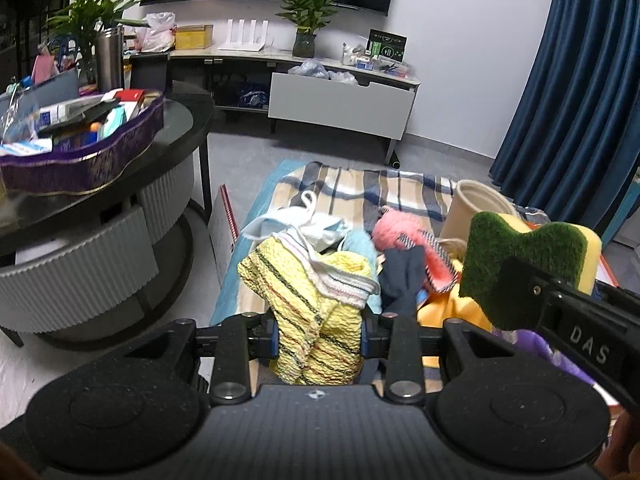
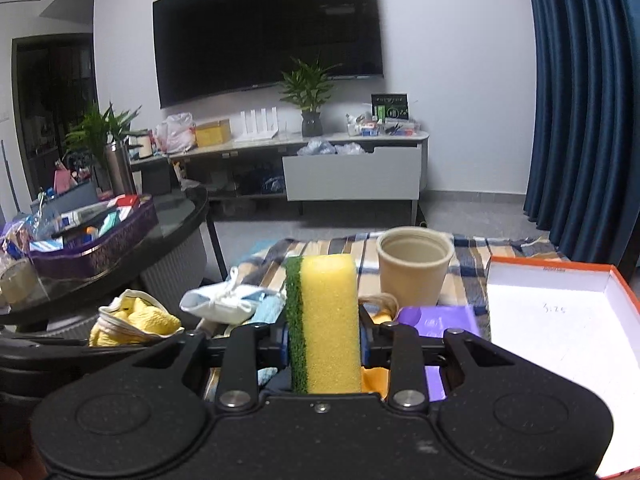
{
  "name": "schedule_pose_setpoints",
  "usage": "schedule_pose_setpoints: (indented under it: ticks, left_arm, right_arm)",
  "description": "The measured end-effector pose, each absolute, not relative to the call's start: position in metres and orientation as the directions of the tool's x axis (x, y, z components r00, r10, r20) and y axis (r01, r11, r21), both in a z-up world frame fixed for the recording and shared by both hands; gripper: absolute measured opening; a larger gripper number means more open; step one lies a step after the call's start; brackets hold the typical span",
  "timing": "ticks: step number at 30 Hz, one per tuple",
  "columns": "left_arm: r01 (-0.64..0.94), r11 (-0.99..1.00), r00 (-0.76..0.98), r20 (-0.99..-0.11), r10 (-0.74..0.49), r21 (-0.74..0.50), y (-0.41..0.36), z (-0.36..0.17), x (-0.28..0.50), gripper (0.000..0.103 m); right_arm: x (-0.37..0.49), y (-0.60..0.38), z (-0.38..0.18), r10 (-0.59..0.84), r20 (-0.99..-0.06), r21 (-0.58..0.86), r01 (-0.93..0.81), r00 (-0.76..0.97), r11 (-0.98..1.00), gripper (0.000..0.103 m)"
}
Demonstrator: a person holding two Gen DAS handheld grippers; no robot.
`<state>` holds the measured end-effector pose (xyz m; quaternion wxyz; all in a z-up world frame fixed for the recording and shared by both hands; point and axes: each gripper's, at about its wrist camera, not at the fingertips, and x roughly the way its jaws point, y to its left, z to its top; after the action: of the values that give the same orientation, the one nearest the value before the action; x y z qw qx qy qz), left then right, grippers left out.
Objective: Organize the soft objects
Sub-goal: 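Carry the sponge with the right gripper while the left gripper carries the towel to the white box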
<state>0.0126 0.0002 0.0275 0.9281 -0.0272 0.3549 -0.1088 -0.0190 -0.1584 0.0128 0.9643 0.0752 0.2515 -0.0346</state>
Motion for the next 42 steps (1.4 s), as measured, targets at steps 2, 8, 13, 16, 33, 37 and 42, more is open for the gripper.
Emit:
schedule_pose_setpoints:
  ticks: [2,8,13,16,33,37,42]
  left_arm:
    - [0.188,0.974,0.727,-0.649,-0.226,-0.128,-0.004,0.031,0.013,0.035]
    - [0.192,0.974,0.732,-0.644,-0.223,-0.119,-0.013,0.038,0.014,0.035]
    - [0.190,0.974,0.726,-0.650,-0.225,-0.126,-0.016,0.038,0.016,0.035]
    - [0.190,0.974,0.726,-0.650,-0.223,-0.122,-0.019,0.038,0.016,0.035]
    - [0.208,0.972,0.725,-0.650,-0.228,-0.109,-0.034,0.042,0.017,0.035]
    - [0.215,0.971,0.724,-0.650,-0.232,-0.107,-0.038,0.042,0.018,0.035]
    - [0.226,0.968,0.721,-0.651,-0.240,-0.107,-0.042,0.041,0.020,0.035]
  right_arm:
    - [-0.020,-0.160,0.017,-0.030,-0.482,0.127,0.104,0.876,0.986,0.036]
    - [-0.023,-0.169,0.026,-0.038,-0.469,0.136,0.115,0.882,0.984,0.036]
    - [-0.026,-0.177,0.029,-0.048,-0.463,0.142,0.127,0.885,0.982,0.036]
    - [-0.027,-0.181,0.030,-0.053,-0.461,0.143,0.134,0.886,0.981,0.036]
    - [-0.033,-0.196,0.033,-0.077,-0.453,0.152,0.163,0.888,0.975,0.036]
    - [-0.033,-0.200,0.033,-0.083,-0.451,0.154,0.169,0.888,0.974,0.036]
    - [-0.034,-0.204,0.033,-0.089,-0.452,0.158,0.178,0.888,0.971,0.036]
